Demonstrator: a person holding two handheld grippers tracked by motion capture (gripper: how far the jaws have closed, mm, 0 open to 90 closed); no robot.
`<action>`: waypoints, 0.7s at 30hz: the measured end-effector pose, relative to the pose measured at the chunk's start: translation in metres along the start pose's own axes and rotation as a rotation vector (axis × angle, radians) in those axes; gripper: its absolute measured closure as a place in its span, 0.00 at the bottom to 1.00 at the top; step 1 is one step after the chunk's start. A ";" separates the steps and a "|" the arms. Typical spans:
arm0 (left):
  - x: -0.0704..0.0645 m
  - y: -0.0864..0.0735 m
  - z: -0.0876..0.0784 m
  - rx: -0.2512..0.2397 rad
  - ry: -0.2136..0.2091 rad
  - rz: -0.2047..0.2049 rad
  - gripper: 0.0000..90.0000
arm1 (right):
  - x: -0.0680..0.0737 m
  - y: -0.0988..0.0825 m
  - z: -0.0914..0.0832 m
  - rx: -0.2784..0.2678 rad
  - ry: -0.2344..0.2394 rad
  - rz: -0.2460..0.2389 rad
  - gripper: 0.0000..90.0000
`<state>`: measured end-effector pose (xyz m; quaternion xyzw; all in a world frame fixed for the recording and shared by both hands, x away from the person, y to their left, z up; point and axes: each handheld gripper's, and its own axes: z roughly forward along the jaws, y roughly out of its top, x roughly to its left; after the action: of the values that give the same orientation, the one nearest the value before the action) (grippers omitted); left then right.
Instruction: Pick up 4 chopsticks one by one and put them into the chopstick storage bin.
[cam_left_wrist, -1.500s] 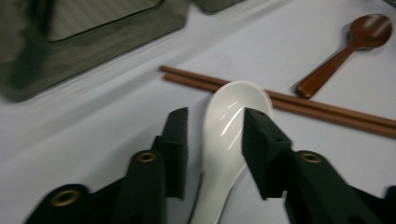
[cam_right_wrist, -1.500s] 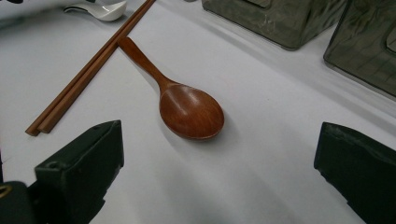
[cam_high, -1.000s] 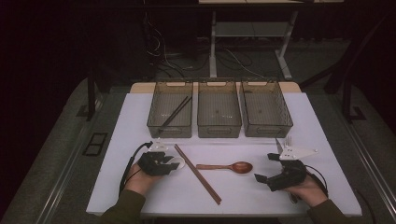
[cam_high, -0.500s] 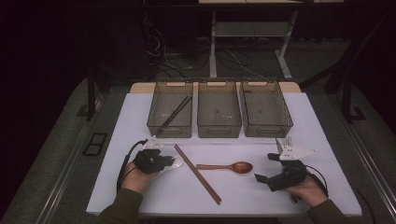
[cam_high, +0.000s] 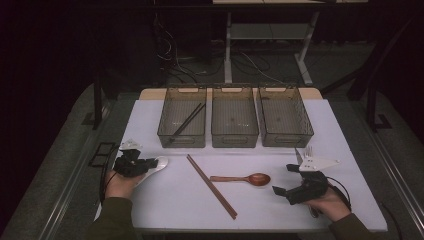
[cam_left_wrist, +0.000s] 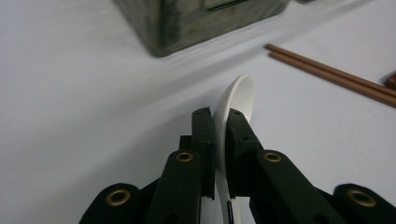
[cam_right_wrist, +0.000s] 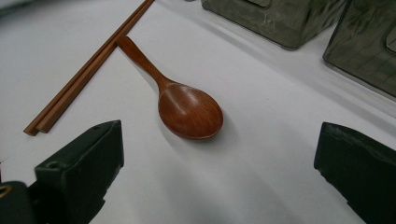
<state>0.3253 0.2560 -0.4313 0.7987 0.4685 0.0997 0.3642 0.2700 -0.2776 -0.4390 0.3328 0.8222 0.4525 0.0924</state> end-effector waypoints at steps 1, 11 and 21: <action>0.003 0.000 0.000 0.003 0.002 0.002 0.92 | 0.000 0.000 0.000 0.000 0.000 -0.001 0.02; 0.009 -0.003 0.003 -0.005 0.010 -0.028 0.92 | 0.000 0.000 0.000 -0.001 0.000 -0.001 0.01; 0.012 -0.007 0.004 0.002 0.047 -0.017 0.78 | 0.000 0.000 0.000 -0.001 0.002 -0.002 0.01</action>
<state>0.3292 0.2661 -0.4413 0.7926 0.4838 0.1151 0.3528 0.2699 -0.2776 -0.4389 0.3317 0.8223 0.4530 0.0922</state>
